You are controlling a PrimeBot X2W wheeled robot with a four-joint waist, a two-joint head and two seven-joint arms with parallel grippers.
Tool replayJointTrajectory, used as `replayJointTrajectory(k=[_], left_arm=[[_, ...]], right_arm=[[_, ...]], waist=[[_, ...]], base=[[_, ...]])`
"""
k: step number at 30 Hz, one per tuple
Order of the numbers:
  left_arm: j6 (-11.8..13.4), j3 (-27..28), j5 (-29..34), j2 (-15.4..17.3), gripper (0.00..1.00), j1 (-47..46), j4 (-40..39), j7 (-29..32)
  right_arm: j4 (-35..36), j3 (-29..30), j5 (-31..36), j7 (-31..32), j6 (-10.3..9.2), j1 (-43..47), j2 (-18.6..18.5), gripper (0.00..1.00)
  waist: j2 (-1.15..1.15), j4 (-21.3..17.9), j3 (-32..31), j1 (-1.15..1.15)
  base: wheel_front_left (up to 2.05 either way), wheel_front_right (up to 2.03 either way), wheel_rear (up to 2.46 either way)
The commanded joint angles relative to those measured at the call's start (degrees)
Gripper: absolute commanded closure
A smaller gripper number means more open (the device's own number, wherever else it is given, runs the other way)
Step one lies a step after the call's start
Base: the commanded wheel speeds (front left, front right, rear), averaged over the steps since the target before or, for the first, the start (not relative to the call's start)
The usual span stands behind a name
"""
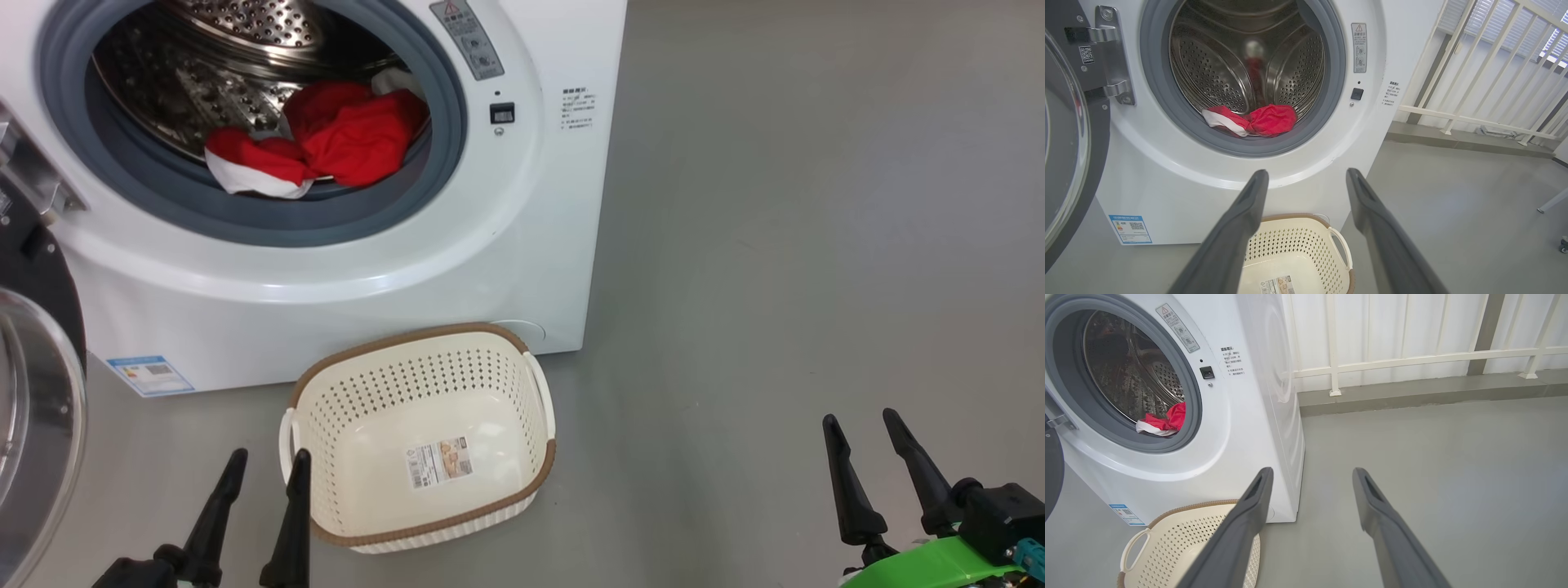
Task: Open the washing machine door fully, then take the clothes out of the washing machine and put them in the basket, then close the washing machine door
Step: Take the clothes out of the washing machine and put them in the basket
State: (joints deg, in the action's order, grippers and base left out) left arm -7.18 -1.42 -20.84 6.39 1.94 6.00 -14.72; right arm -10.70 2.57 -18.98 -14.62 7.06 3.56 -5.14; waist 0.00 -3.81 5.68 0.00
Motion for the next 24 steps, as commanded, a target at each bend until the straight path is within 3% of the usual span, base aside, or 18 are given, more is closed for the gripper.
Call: replayJointTrajectory(k=[1, 10, 24], left_arm=[[-0.31, 1.89, -0.19, 0.88, 0.00, -2.45, -1.58, -0.28], [-0.31, 2.18, 0.56, 0.89, 0.00, -2.94, -1.49, -0.28], [-0.31, 1.87, 0.07, 0.80, 0.00, -3.49, -1.01, -0.28]], right_arm=[[1.54, -1.41, 0.48, -0.38, 0.43, -1.50, -0.62, 0.00], [1.56, -1.47, 0.48, -0.38, 0.43, -1.97, -0.42, 0.00], [1.52, -1.70, 0.50, -0.38, 0.43, -2.58, -0.27, 0.00]], waist=[[0.00, 0.04, 0.10, 0.00], [0.00, 0.19, 0.61, 0.00], [0.00, 0.31, 1.77, 0.00]], base=[[1.07, -1.07, 0.00], [0.79, -0.79, 0.00], [0.02, -0.02, 0.00]])
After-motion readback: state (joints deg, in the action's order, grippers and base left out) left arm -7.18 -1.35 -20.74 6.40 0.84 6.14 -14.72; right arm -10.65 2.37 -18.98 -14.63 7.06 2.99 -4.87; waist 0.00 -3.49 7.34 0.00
